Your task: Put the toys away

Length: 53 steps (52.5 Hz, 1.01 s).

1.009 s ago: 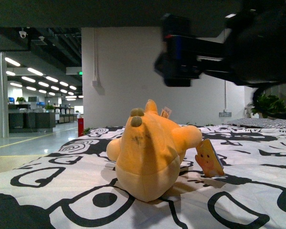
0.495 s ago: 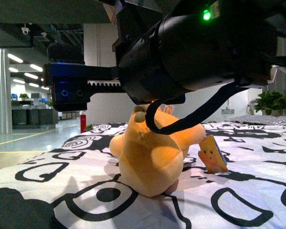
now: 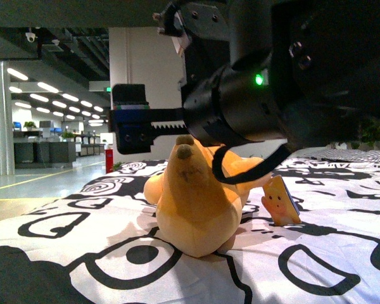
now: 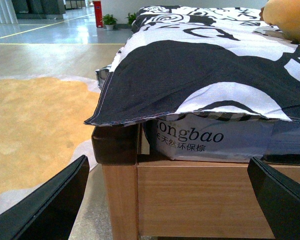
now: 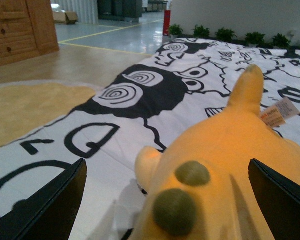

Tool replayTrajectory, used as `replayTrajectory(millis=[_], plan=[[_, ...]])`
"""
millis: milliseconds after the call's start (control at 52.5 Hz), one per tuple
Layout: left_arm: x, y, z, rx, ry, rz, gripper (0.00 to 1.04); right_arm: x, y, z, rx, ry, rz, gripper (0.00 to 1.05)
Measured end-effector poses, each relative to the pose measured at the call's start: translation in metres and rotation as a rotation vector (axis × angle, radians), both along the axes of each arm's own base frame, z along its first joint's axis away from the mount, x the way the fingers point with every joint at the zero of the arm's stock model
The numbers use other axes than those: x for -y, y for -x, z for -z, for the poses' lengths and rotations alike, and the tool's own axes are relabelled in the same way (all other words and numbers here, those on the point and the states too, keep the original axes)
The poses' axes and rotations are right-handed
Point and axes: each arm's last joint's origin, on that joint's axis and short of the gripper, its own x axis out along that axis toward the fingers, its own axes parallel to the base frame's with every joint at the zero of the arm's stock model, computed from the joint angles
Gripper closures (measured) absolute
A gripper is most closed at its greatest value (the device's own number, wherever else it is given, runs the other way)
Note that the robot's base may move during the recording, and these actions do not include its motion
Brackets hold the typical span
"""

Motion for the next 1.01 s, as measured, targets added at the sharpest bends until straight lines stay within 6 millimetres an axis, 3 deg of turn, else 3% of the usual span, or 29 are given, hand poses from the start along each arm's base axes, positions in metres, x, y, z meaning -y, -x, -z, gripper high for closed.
replayTrajectory(millis=[248,552,743,1009], plan=[[0.000,0.000,0.000,0.000,0.000,0.000,0.06,0.017,-0.013,0.045,-0.101,0.038,0.053,0.07],[0.000,0.000,0.000,0.000,0.000,0.000,0.06,0.024,-0.014,0.061,-0.109,0.026,0.074,0.08],[0.000,0.000,0.000,0.000,0.000,0.000,0.06,0.025,-0.012,0.062,-0.107,0.005,0.078,0.37],[0.000,0.000,0.000,0.000,0.000,0.000,0.06,0.032,-0.006,0.039,-0.062,-0.046,0.075,0.79]])
